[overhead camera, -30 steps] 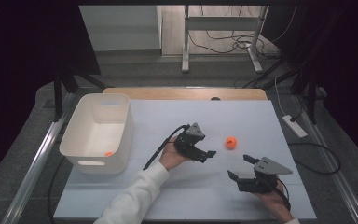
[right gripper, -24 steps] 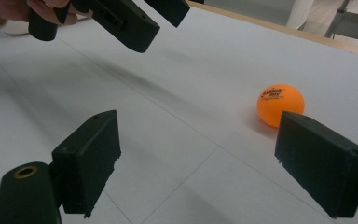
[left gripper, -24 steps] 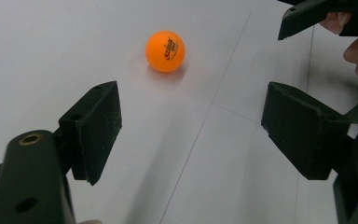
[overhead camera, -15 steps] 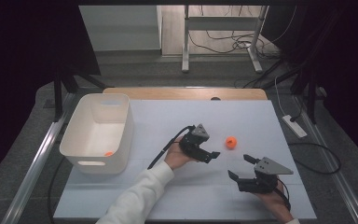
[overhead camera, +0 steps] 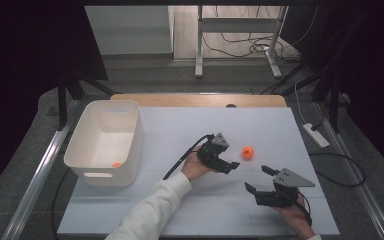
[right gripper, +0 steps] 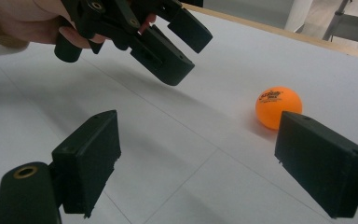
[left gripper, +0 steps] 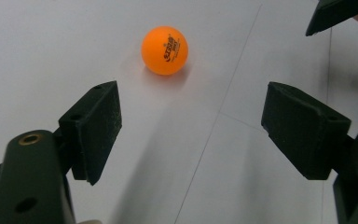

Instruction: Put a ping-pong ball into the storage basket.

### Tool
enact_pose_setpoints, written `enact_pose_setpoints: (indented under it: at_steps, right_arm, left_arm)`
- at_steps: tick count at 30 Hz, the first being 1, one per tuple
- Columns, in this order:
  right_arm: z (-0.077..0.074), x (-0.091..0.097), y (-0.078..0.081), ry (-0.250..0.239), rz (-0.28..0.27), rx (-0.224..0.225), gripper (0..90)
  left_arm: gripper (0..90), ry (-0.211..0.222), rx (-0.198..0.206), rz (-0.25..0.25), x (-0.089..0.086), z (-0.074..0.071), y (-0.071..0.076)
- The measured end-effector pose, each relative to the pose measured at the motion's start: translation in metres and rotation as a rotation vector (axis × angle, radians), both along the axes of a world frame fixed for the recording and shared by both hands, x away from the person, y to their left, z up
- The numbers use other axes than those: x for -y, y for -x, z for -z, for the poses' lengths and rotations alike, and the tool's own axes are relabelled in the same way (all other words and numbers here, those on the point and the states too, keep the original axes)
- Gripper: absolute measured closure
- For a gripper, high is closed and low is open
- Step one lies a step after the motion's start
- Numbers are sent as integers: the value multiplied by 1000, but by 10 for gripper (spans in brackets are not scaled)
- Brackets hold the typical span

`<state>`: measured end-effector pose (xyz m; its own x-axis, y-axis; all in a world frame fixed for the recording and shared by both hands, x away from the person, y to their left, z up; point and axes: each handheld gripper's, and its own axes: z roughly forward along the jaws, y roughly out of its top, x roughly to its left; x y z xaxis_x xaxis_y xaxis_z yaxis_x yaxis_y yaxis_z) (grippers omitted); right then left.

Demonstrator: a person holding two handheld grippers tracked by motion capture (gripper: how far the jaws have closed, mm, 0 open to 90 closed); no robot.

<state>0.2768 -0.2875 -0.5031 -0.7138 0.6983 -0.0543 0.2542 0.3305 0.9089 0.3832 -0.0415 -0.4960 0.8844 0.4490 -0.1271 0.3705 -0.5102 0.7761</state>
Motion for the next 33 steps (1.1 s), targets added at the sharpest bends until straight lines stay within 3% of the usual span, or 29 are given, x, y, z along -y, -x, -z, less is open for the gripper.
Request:
enact_pose_setpoints:
  at_steps: [33]
  right_arm:
    - [0,0,0,-2,-3,-2,141]
  left_arm:
    - [207,-28,-7,-21,23,12,-14]
